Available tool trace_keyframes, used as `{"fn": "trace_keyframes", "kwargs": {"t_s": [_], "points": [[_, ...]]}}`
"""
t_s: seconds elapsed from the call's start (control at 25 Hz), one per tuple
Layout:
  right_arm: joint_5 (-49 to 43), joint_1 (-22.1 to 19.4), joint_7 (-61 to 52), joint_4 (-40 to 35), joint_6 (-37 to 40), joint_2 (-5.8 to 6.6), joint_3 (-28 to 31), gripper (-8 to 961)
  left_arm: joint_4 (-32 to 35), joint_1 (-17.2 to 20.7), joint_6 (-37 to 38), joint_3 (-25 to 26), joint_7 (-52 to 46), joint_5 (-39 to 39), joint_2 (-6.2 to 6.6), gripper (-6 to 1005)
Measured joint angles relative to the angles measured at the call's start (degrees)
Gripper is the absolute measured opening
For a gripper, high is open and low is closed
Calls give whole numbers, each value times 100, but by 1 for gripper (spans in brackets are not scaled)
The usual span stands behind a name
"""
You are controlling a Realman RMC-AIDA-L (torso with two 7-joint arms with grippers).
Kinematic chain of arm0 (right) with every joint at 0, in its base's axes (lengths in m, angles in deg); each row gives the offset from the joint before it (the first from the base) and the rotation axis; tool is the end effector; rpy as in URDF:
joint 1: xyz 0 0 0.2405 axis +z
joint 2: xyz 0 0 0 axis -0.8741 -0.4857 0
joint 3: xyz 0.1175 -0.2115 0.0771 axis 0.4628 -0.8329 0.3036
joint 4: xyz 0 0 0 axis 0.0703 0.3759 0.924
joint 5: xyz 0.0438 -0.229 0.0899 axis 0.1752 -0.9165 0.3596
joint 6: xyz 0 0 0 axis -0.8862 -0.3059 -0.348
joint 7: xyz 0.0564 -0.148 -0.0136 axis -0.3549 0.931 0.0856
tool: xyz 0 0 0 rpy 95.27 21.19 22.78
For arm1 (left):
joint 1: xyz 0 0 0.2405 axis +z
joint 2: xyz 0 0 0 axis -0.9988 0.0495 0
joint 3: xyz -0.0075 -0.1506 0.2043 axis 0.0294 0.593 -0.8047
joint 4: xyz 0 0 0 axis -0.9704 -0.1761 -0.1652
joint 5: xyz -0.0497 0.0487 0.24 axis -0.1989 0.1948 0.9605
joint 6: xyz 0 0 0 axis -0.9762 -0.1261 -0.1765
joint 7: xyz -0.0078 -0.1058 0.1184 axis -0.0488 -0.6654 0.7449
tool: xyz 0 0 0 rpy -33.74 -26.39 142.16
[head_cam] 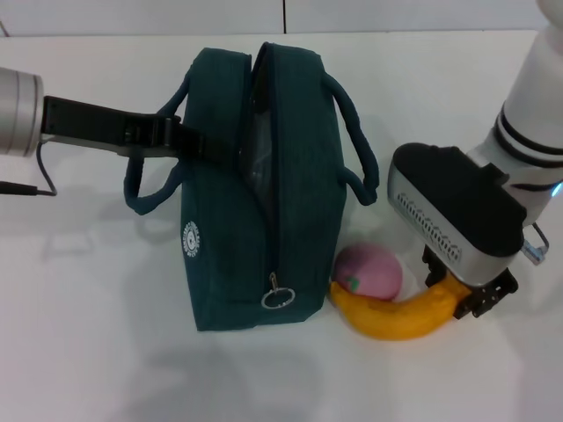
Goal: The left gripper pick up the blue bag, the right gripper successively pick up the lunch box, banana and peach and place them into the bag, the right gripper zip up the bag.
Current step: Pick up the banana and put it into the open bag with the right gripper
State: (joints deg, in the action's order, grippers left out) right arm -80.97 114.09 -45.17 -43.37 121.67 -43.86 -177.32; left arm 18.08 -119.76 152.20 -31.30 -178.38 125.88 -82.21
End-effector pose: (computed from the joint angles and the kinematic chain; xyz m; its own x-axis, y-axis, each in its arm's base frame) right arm 0.1226 0.3739 -0.0847 0.6543 0.5486 0.5205 0.3877 -0.8343 0.3919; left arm -0.2034 0.3873 0.0556 0.4226 0.8566 0.2961 0.8872 -0.4578 0.0583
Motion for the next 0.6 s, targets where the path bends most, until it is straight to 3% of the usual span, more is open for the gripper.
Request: {"fn": "trace_keyframes", "kwargs": {"t_s": [0.28, 0.6], "points": [[-22, -297, -12, -727, 453, 27, 64, 421, 0, 208, 17, 0, 30, -297, 113, 36], [-19, -1000, 6, -1890, 1483, 62, 1162, 415, -1, 398, 13, 278, 153, -368, 135, 36]]}}
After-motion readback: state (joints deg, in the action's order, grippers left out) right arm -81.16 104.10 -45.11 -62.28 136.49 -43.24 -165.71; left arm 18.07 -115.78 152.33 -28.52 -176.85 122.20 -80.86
